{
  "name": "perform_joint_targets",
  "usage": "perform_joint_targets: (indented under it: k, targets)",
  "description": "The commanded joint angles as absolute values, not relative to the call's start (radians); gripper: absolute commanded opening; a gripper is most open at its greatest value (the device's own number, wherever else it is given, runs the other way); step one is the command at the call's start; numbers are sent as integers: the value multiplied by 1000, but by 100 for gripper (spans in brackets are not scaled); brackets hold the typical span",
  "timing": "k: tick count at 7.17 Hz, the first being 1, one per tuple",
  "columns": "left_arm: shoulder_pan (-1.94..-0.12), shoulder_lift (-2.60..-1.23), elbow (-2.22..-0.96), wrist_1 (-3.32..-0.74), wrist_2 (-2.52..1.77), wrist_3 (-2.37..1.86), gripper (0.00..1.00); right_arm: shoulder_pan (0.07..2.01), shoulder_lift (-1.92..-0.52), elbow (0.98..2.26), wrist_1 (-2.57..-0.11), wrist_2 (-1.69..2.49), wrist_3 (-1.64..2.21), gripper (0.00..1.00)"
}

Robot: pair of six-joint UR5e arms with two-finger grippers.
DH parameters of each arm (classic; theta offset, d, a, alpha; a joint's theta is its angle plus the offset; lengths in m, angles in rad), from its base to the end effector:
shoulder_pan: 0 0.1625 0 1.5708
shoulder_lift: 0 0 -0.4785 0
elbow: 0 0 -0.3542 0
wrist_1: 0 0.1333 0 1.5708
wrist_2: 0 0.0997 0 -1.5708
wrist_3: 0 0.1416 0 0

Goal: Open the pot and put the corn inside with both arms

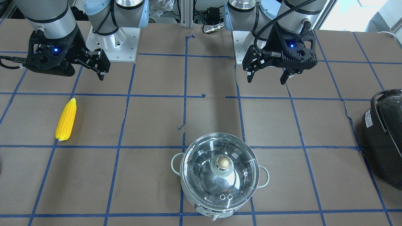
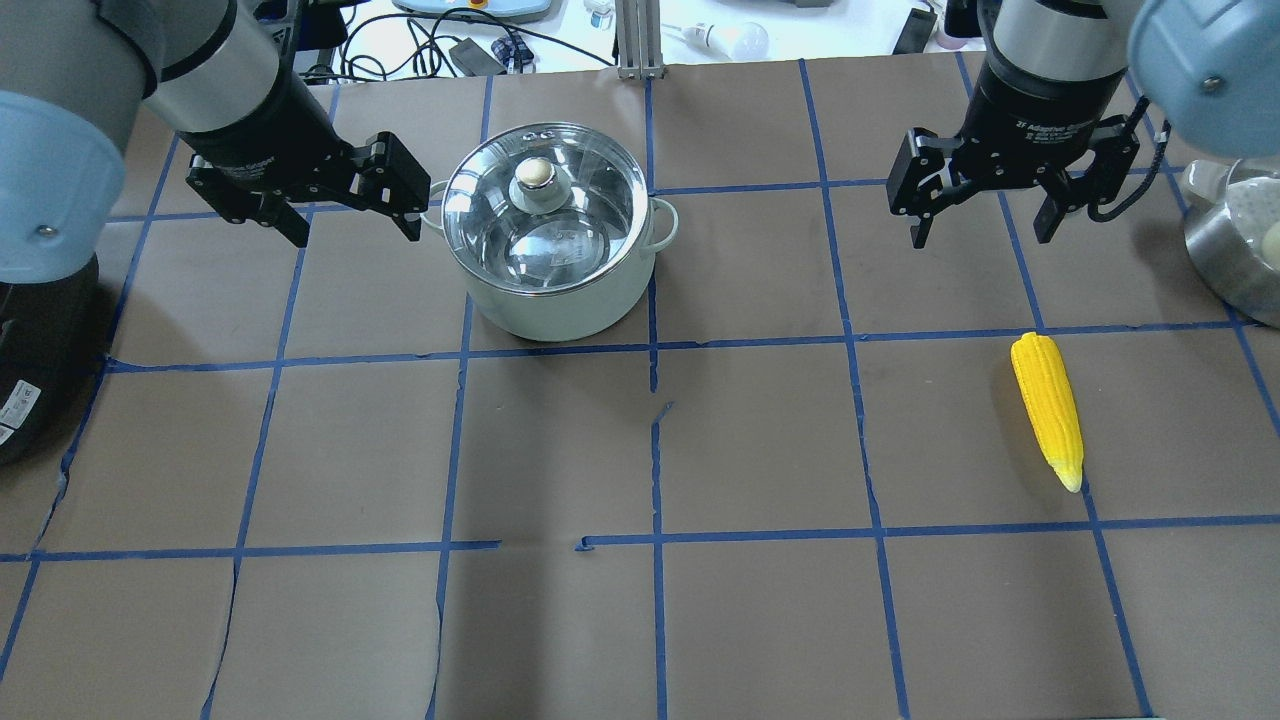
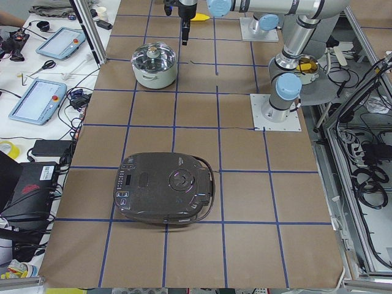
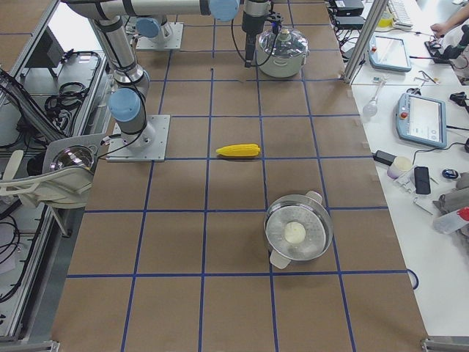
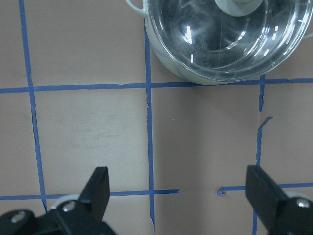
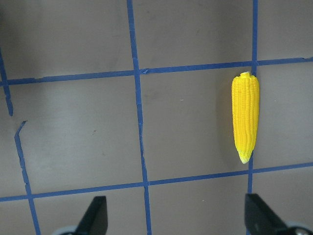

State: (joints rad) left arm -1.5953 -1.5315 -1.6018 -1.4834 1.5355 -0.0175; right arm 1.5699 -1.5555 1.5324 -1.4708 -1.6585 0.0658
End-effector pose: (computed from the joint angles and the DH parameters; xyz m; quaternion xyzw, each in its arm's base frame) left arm -0.1492 -0.4446 0.5122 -0.0043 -0.9987 0.0474 0.0186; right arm 0.1205 -0.4501 0.5008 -0.0316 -0.9978 -0.0370 0.0450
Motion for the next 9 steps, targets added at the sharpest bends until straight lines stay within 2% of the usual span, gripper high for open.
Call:
perform_joint_targets:
  k: [1,9]
  targets:
    - [-1595,-1531,-1603,-1483,1534,-17,100,1571,-1557,1532,-1471,-1660,61,100]
    - [-1594,-1516,-1601,-1482,1531,-17,100,1571,-1568,1514,-1482,-1600,61,100]
